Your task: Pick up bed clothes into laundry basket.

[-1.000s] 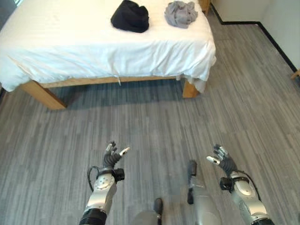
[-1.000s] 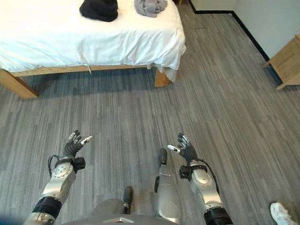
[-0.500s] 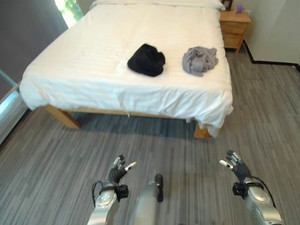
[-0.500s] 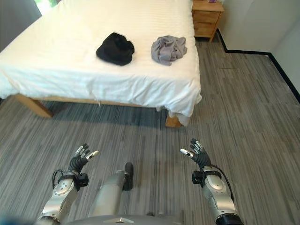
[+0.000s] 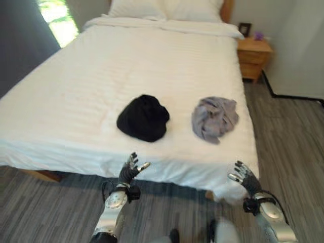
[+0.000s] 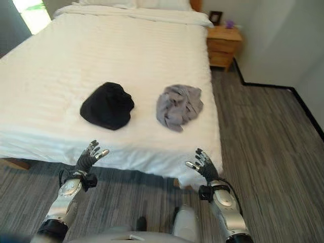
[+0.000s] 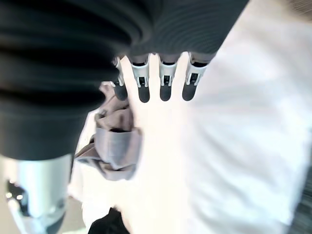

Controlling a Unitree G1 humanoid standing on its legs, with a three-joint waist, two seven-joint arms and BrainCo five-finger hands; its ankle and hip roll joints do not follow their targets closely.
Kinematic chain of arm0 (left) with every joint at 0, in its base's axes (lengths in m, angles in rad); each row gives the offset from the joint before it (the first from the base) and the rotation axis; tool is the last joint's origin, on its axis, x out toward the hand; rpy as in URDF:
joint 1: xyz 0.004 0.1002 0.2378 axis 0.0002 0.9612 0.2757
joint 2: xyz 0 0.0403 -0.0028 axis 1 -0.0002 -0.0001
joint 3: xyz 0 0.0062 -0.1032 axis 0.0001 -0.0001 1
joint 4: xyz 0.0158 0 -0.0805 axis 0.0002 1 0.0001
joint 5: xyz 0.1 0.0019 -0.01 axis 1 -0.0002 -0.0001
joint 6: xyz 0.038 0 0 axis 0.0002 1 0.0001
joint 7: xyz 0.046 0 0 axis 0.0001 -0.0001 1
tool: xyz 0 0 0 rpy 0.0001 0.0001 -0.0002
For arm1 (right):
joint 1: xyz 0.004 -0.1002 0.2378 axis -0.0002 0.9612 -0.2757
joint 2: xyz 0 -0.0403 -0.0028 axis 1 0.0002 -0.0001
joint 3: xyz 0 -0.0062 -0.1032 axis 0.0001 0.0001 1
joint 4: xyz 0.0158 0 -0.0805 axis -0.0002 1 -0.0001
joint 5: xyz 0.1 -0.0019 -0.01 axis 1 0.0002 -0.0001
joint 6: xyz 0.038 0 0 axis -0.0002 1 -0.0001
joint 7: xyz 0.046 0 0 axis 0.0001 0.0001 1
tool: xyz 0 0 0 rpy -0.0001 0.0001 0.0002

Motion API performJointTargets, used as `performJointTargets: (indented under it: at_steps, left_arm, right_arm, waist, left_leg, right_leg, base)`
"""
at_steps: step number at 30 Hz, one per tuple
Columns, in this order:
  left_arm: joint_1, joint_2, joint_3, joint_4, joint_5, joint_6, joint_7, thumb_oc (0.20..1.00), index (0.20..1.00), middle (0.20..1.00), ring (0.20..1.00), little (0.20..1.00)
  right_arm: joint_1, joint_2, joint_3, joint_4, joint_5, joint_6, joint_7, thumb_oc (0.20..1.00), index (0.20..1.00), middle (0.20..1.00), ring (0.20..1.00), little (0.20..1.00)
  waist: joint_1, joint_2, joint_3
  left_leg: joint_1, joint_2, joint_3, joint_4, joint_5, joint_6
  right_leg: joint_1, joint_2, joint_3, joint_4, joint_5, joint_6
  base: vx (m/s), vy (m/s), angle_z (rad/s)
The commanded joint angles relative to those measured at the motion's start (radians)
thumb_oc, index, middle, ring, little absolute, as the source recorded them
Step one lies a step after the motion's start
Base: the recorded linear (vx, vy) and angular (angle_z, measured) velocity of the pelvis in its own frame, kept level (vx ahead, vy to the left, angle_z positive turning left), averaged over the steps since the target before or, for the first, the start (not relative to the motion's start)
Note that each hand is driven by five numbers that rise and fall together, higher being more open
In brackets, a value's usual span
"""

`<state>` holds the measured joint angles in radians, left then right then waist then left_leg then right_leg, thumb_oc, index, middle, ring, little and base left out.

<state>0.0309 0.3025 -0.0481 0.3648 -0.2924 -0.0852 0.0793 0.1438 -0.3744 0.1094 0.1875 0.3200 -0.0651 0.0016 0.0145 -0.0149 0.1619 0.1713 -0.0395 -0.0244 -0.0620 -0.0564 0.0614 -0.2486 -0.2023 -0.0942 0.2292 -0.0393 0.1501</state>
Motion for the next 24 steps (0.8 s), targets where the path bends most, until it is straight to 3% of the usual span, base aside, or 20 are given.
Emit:
performJointTargets:
  at_steps: [1,5,13,16,20,22,23,24]
  left_arm:
    - [0.01,0.062,-0.017,-0.073,0.014,-0.046,-0.021,1.0,1.0,1.0,1.0,1.0]
    - [0.067,0.022,-0.021,-0.078,-0.032,-0.049,-0.038,1.0,1.0,1.0,1.0,1.0]
    - [0.112,0.039,-0.064,-0.078,-0.04,-0.028,-0.072,1.0,1.0,1.0,1.0,1.0]
    - [0.102,0.05,-0.081,-0.08,-0.05,-0.028,-0.071,1.0,1.0,1.0,1.0,1.0]
    - [0.101,0.064,-0.107,-0.095,-0.063,-0.027,-0.081,1.0,1.0,1.0,1.0,1.0]
    - [0.1,0.067,-0.129,-0.099,-0.081,-0.023,-0.083,1.0,1.0,1.0,1.0,1.0]
    - [0.101,0.072,-0.137,-0.109,-0.091,-0.016,-0.088,1.0,1.0,1.0,1.0,1.0]
    - [0.101,0.071,-0.134,-0.109,-0.091,-0.016,-0.088,1.0,1.0,1.0,1.0,1.0]
  right_arm:
    - [-0.059,-0.044,-0.143,-0.183,-0.035,-0.072,0.004,1.0,1.0,1.0,1.0,1.0]
    - [-0.132,-0.123,-0.199,-0.255,0.01,-0.108,0.009,1.0,1.0,1.0,1.0,1.0]
    - [-0.275,-0.243,-0.126,-0.168,-0.029,-0.075,0.01,1.0,1.0,1.0,1.0,1.0]
    - [-0.342,-0.287,-0.045,-0.062,-0.055,-0.055,0.026,1.0,1.0,1.0,1.0,1.0]
    - [-0.458,-0.379,0.095,0.125,-0.221,0.0,0.044,1.0,1.0,1.0,1.0,1.0]
    - [-0.547,-0.374,0.182,0.278,-0.294,0.037,0.044,1.0,1.0,1.0,1.0,1.0]
    - [-0.634,-0.366,0.277,0.382,-0.439,0.075,0.054,1.0,1.0,1.0,1.0,1.0]
    - [-0.641,-0.363,0.283,0.388,-0.44,0.073,0.053,1.0,1.0,1.0,1.0,1.0]
  waist:
    - [0.029,-0.049,0.015]
    - [0.043,-0.056,-0.023]
    - [0.082,-0.062,-0.043]
    - [0.093,-0.063,-0.041]
    - [0.113,-0.065,-0.034]
    - [0.126,-0.065,-0.026]
    - [0.135,-0.063,-0.016]
    - [0.132,-0.063,-0.015]
  left_leg:
    - [-0.077,0.062,0.034,0.007,0.056,-0.09]
    - [-0.096,0.064,-0.003,-0.005,0.076,-0.104]
    - [-0.087,0.084,-0.041,-0.025,0.073,-0.12]
    - [-0.093,0.085,-0.05,-0.025,0.077,-0.125]
    - [-0.103,0.088,-0.063,-0.025,0.081,-0.129]
    - [-0.109,0.089,-0.07,-0.025,0.084,-0.13]
    - [-0.117,0.09,-0.073,-0.025,0.087,-0.13]
    - [-0.117,0.09,-0.073,-0.025,0.086,-0.13]
  right_leg:
    - [0.24,0.029,0.031,-0.194,0.082,0.038]
    - [0.277,0.054,-0.003,-0.251,0.096,0.018]
    - [0.329,0.087,-0.035,-0.305,0.08,0.0]
    - [0.333,0.094,-0.04,-0.309,0.077,-0.003]
    - [0.331,0.103,-0.05,-0.314,0.076,-0.007]
    - [0.327,0.106,-0.054,-0.316,0.079,-0.009]
    - [0.323,0.109,-0.057,-0.316,0.08,-0.01]
    - [0.323,0.109,-0.056,-0.315,0.08,-0.01]
  base:
    - [0.14,-0.112,0.78]
    - [0.18,-0.138,0.17]
    - [0.09,-0.067,0.13]
    - [0.04,-0.038,0.06]
    - [0.0,-0.019,-0.05]
    - [-0.03,-0.013,0.13]
    - [-0.03,-0.009,0.07]
    - [-0.04,-0.009,0.03]
